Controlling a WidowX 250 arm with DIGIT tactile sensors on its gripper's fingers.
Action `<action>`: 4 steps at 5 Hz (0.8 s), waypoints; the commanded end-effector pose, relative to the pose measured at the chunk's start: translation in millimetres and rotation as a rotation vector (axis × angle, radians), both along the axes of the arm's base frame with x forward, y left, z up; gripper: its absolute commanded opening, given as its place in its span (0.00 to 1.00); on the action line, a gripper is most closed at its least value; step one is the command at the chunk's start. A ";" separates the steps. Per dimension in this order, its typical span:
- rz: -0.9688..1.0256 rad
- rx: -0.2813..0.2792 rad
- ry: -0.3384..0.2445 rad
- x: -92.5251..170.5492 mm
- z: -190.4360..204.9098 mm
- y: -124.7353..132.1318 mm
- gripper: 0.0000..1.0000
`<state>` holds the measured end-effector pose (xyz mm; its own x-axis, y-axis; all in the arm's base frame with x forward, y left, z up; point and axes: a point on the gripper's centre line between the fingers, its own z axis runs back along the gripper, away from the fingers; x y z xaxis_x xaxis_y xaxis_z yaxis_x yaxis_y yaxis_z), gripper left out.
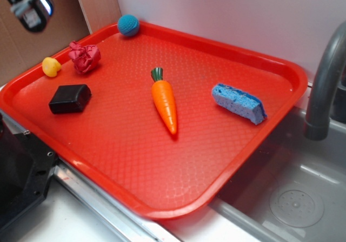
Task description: Grab the black box.
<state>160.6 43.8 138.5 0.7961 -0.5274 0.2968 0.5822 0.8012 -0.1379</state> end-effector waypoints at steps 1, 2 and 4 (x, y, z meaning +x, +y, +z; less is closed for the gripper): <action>-0.481 0.138 0.033 13.3 -51.5 -2.6 1.00; -0.664 0.332 0.015 12.5 -54.1 -11.2 1.00; -0.481 0.428 0.041 10.4 -66.6 5.5 1.00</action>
